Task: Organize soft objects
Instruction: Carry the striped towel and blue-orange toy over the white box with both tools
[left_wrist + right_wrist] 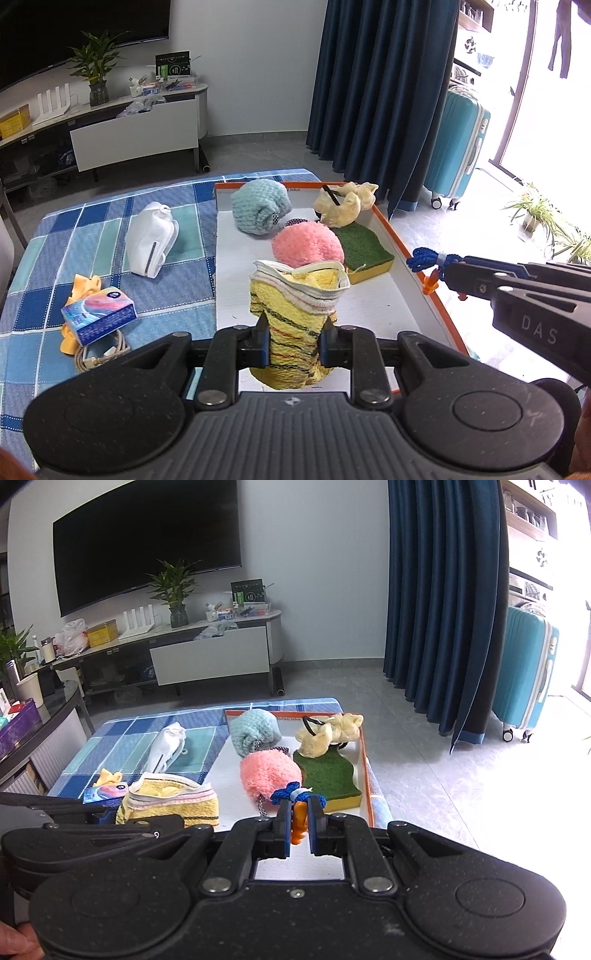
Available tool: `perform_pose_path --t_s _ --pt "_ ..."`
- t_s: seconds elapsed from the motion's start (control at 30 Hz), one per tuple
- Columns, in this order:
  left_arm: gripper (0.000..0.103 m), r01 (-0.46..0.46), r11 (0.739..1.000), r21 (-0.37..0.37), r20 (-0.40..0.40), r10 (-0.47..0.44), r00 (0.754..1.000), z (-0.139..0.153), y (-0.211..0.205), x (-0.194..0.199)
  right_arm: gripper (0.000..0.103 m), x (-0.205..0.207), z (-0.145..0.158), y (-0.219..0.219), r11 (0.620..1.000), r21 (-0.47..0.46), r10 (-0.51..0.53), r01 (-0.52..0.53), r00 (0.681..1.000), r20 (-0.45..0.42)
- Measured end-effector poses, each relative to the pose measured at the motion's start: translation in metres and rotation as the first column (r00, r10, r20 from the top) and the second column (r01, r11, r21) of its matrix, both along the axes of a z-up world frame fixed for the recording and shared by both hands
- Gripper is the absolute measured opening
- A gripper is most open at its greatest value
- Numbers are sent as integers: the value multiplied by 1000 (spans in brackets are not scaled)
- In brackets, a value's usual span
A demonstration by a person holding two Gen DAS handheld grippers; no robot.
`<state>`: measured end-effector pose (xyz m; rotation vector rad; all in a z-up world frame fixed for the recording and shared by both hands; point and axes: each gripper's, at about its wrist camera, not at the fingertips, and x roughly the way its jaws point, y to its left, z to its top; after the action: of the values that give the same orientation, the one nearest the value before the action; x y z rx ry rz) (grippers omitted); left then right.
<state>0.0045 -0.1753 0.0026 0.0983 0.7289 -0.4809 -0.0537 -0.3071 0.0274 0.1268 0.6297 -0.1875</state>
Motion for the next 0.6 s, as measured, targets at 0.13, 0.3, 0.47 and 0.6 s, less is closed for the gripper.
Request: perform_pose_path --t_s 0.13,0.3,0.47,0.6 --pt "24 3 1000 1 -9 -3 1000 -3 -4 6 11 5 -5 -4 1000 3 -5 5 1000 -10" --pt "24 8 1000 5 -22 -8 1000 -8 -9 14 11 14 -9 -10 1000 6 -5 5 1000 -19" --pt "24 11 1000 7 -34 -11 999 -10 -14 22 11 25 -13 -15 1000 10 -3 3 1000 -29" --pt "24 11 1000 7 -40 -11 999 -10 -17 28 11 33 -15 -19 1000 12 -6 7 999 -34"
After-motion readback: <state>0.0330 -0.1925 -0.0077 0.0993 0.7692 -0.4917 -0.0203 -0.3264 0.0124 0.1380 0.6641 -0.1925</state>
